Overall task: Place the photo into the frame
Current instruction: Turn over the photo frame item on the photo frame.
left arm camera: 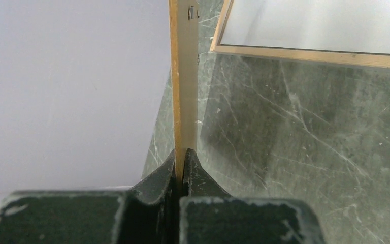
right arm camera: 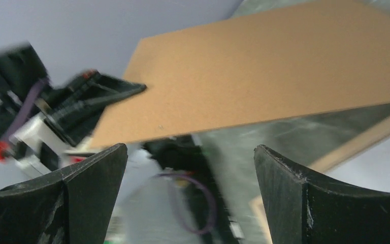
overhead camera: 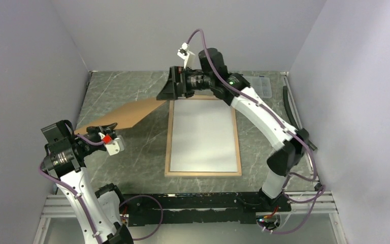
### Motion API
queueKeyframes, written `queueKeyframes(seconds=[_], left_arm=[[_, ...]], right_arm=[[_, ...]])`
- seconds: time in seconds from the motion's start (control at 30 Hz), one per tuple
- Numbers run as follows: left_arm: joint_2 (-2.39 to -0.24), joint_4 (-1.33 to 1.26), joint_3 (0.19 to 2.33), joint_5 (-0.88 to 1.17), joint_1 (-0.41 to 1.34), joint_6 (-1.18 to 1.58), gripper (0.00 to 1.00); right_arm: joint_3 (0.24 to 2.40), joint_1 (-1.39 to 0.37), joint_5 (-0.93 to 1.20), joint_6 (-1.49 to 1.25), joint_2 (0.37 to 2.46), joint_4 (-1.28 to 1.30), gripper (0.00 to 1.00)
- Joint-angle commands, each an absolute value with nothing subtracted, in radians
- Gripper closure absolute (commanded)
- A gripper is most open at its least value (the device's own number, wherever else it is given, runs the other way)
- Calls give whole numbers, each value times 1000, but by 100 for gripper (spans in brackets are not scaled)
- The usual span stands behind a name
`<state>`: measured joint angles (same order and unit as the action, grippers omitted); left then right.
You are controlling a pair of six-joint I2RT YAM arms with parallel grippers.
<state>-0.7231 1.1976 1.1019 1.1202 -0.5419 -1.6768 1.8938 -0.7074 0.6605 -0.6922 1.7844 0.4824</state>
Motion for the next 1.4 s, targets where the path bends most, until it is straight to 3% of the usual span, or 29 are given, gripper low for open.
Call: queueKeyframes(seconds=[0.0,0.17,0.4,1.2,1.37], left_arm=[[-731,1200,1168,1224,-542,-1723,97],[-757,1292,1208,1275,-542,-1759,97],[-810,1429,1238,1339,-542,-1902,97],[-863,1579,1315,1334,-542,-1977,97],[-868,1615,1331,1332,-542,-2012,97]], right_arm=[[1812,-732,526,-97,1589,587,0],[1588,-751,546,248,1431,423,0],[1625,-801,594,489,1465,507,4],[1615,-893,501,610,1650,308,29],[1625,-925,429,615,1689,266,42]])
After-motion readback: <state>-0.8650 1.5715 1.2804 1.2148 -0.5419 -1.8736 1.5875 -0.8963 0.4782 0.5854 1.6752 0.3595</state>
